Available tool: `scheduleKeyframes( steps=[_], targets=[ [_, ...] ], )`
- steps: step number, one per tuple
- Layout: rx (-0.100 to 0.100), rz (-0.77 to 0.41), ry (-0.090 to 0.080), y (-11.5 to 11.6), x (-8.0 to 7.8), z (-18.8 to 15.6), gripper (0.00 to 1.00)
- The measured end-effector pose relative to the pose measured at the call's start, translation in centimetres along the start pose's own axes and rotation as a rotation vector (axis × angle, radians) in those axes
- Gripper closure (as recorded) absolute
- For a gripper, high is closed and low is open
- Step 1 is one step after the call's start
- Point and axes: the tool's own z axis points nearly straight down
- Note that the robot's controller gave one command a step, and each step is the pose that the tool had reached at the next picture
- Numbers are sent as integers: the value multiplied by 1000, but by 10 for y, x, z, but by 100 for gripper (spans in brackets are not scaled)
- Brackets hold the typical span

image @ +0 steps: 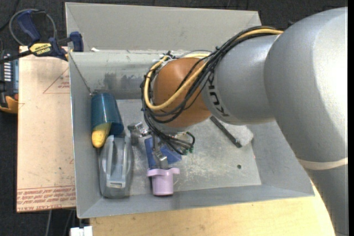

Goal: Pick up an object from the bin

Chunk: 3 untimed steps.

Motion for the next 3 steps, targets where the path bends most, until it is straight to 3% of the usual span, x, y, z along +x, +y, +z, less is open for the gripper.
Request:
scheduleKeyframes(
  steps=[1, 3],
  targets=[
    [-1, -109, 17, 10, -11, 0, 100],
    [-2, -111, 15, 11, -11, -4, 100]
  ],
)
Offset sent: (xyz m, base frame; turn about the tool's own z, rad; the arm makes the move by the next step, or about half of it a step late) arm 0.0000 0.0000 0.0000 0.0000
